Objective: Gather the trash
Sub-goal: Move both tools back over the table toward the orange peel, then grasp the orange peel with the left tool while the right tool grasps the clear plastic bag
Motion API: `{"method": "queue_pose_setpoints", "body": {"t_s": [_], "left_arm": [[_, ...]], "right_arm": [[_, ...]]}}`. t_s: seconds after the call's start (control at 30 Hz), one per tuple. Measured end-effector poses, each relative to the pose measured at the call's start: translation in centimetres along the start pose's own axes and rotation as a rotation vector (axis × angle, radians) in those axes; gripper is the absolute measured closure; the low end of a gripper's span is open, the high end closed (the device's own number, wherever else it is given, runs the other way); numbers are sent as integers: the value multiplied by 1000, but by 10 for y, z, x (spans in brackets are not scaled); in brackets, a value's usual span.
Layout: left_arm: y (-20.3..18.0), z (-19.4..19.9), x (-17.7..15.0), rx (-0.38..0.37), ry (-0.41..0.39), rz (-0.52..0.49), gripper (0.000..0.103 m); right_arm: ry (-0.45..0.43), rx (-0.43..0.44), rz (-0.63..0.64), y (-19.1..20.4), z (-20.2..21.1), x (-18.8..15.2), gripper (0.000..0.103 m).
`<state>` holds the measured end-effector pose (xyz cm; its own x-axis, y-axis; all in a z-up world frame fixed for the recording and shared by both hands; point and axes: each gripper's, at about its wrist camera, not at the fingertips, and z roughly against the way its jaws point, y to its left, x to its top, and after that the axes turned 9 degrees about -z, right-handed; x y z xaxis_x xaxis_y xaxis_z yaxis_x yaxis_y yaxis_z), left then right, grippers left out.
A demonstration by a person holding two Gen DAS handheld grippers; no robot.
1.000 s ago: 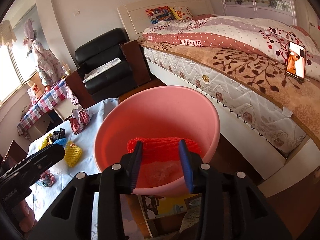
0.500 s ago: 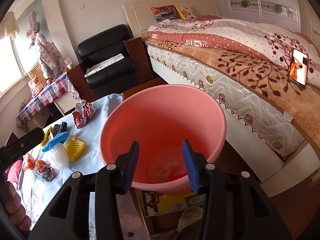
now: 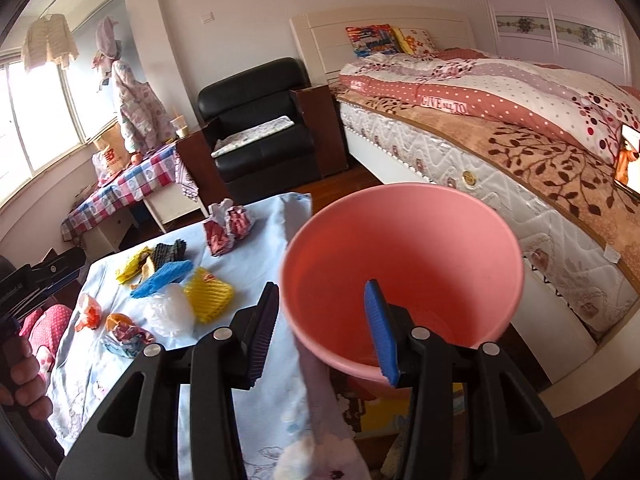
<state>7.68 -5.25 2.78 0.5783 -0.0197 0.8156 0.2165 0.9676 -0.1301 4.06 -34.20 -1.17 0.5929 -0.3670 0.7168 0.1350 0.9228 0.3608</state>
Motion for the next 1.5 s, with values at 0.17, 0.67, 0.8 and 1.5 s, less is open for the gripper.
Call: {"method": "queue_pose_setpoints", "body": {"t_s": [0.17, 0.67, 0.8, 1.5], "left_arm": [[42, 15, -10, 78, 0, 51, 51], [83, 19, -61, 117, 119, 130, 51], [86, 16, -67, 126, 135, 130, 51], [96, -55, -64, 191, 279, -40, 65]], "right_arm": [[38, 70, 4, 19, -5, -5, 58], [120, 153, 81, 64, -22, -26, 58], [131, 157, 89, 67, -25, -27, 58], [224, 222, 137, 92, -55, -36, 58]]}}
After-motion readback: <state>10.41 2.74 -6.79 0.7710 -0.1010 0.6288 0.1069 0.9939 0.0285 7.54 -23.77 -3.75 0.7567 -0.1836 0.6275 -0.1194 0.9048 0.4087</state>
